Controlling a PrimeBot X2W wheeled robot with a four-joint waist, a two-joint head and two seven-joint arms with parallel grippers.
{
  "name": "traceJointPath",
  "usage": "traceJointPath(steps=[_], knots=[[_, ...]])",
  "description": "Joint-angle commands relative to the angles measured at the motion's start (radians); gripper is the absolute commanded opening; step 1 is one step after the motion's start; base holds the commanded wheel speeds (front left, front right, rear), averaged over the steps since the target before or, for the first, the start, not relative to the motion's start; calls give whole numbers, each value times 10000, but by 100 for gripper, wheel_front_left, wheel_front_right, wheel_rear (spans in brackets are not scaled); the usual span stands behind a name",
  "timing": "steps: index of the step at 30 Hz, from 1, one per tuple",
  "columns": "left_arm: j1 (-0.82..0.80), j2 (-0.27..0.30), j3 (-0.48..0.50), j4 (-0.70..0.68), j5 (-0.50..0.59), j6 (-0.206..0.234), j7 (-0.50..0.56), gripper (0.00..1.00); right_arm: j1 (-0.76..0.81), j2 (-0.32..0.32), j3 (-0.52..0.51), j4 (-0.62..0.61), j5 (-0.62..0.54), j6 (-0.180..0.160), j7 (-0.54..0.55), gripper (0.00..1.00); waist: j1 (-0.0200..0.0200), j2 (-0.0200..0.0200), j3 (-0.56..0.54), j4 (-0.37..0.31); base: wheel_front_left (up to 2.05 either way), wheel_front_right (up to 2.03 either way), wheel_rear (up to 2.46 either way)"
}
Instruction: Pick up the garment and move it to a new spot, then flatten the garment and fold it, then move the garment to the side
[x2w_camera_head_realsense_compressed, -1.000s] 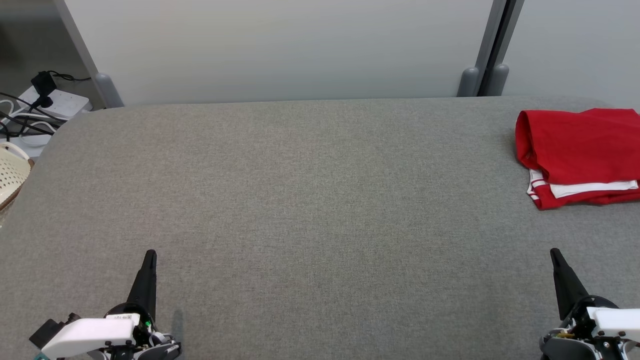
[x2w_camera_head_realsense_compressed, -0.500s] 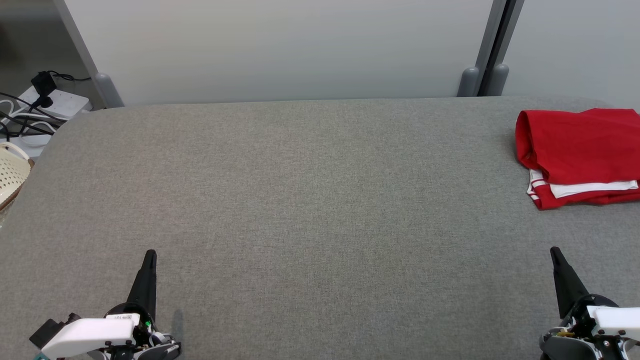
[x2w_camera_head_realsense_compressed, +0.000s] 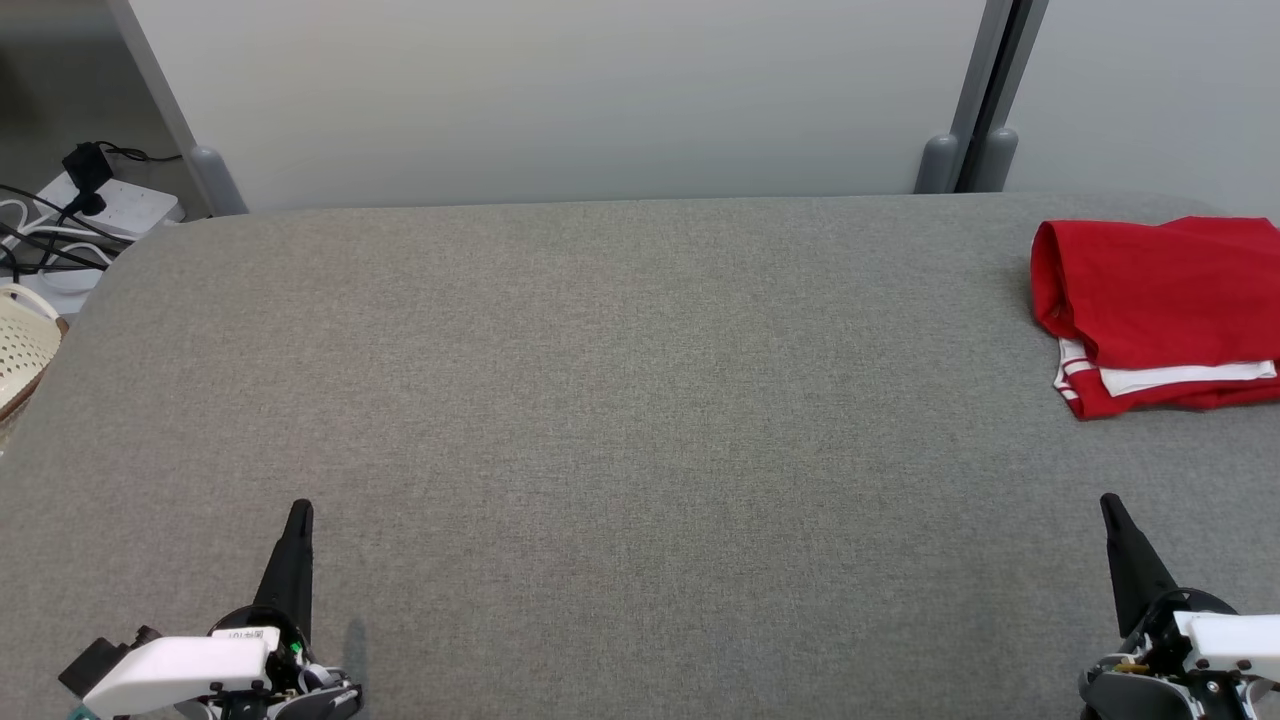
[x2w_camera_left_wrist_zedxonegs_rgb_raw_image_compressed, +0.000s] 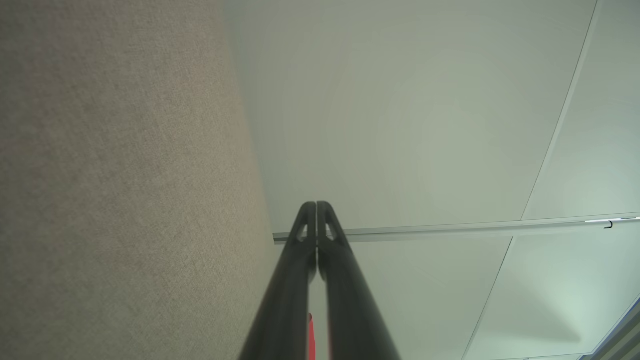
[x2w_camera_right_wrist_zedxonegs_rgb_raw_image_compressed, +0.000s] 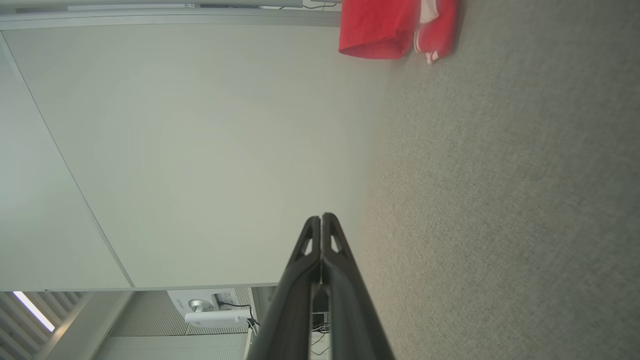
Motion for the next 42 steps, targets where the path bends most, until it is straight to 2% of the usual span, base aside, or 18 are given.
traceJointPath(steps=[1, 42], knots=[[-572, 141, 329, -224, -50, -84, 63, 0, -399, -135, 182, -268, 108, 14, 75, 0, 0, 0, 0, 0, 0, 0, 0], [-572, 141, 328, -226, -50, -84, 62, 0, -398, -135, 188, -268, 113, 14, 70, 0, 0, 0, 0, 0, 0, 0, 0]])
